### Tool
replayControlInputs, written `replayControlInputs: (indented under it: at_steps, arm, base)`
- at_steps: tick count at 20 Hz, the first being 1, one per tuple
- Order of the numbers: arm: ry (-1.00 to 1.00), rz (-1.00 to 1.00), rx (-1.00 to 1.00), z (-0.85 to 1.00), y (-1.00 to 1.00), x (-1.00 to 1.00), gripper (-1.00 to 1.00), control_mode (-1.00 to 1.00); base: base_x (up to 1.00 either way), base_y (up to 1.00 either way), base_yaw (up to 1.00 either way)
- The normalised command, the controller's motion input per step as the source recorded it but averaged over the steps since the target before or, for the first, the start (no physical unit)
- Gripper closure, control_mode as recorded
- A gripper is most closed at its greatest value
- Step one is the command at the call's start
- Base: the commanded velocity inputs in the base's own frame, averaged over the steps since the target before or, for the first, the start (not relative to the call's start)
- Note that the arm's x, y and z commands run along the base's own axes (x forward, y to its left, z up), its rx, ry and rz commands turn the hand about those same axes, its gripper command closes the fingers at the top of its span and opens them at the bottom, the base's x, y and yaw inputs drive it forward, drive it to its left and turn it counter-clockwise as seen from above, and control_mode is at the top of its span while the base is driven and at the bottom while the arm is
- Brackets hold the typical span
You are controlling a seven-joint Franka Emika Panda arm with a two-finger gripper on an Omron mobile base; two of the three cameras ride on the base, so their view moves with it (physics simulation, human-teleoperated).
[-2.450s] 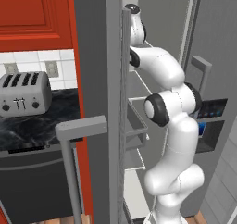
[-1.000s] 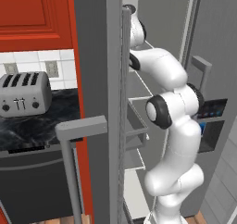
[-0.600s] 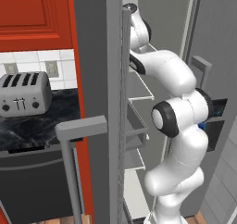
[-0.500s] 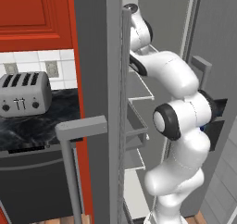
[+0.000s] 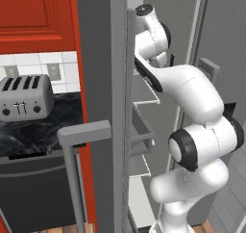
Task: Place the tupperware containing the shrimp and mushroom meal in the microwave. Close the microwave door and press the start button to reheat the meal.
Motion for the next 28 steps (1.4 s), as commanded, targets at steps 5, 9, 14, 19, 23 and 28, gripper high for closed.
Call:
replayControlInputs:
  at_steps: [5, 9, 14, 19, 23, 28]
  arm:
    - [0.00, -0.02, 0.16, 0.01, -0.34, -1.00, 1.00, -1.00]
    - [0.00, 0.00, 0.23, 0.01, -0.37, -1.00, 1.00, -1.00]
    - [0.00, 0.00, 0.23, 0.00, -0.24, -1.00, 1.00, -1.00]
    - [0.04, 0.03, 0.09, -0.02, -0.02, -0.99, 1.00, -1.00]
    - [0.17, 0.02, 0.00, -0.16, 0.10, -0.80, 1.00, -1.00]
    - [0.21, 0.00, 0.00, -0.13, 0.05, -0.62, 1.00, -1.00]
  base:
    - [0.00, 0.00, 0.00]
    - [0.00, 0.00, 0.00]
    - [0.00, 0.00, 0.00]
    - [0.00, 0.00, 0.00]
    - [0.00, 0.00, 0.00]
    - [0.00, 0.00, 0.00]
